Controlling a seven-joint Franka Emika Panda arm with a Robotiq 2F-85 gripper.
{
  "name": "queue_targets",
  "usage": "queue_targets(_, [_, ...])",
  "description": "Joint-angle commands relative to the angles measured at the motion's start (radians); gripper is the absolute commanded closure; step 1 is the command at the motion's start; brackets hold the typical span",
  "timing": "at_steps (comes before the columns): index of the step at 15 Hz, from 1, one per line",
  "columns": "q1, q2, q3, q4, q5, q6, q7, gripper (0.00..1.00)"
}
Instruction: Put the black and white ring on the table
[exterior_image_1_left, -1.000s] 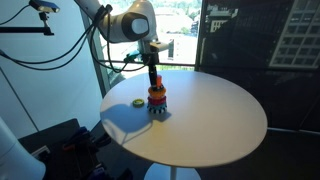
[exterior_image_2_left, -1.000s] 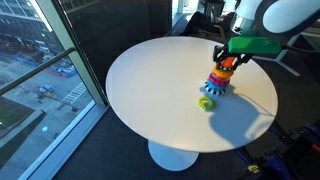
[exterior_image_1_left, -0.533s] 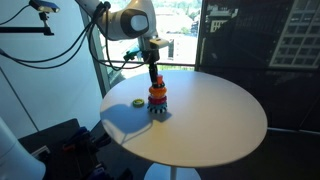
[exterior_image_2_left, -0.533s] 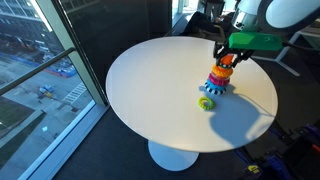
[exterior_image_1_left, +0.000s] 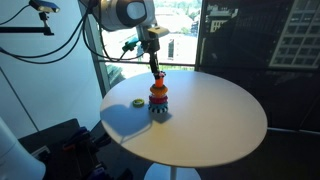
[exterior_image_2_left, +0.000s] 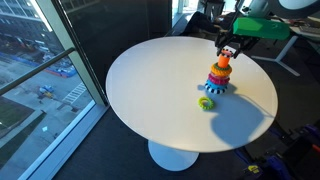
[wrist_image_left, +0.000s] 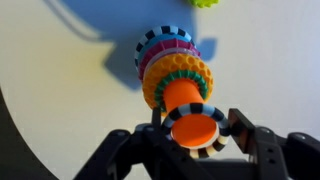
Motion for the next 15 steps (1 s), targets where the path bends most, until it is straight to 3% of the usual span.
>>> queue_targets(1, [-0.008, -0.054, 0.007, -0.008, 0.023, -0.034, 0.011, 0.57])
queue_targets(15, [0.008, -0.089, 0.065, 0.022, 0.189, -0.211, -0.135, 0.57])
